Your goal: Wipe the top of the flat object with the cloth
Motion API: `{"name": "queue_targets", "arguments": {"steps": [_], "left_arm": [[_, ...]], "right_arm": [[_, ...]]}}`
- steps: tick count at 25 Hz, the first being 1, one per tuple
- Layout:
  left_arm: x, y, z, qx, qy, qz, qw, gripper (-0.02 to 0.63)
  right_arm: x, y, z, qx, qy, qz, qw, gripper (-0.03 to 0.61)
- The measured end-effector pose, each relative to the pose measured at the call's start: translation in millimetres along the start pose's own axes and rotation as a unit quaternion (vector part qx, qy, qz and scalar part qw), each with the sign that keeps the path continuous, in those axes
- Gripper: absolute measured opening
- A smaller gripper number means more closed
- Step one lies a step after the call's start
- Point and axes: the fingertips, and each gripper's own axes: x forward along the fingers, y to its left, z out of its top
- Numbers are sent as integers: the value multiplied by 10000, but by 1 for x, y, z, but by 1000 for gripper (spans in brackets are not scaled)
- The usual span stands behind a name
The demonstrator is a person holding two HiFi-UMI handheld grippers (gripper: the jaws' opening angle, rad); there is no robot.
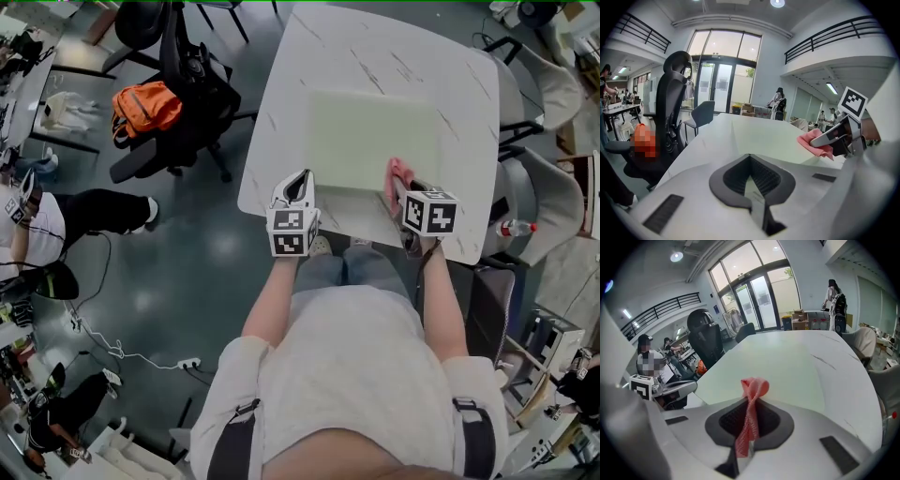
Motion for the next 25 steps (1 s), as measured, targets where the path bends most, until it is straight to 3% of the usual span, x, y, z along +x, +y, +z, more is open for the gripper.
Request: {"name": "queue_targets", "arguments": {"steps": [8,13,25], "left_arm": [[-6,7,0,81,32,-137,9999,12],[-13,27,-4,-51,31,-75,10000,12],[-8,36,-6,-232,94,-440,9987,12]], "right_arm": [[19,39,5,-62,-2,2,10000,29],[22,46,6,4,-19,-56,10000,29],[40,80,14,-59,-3,-84,9999,29]]}}
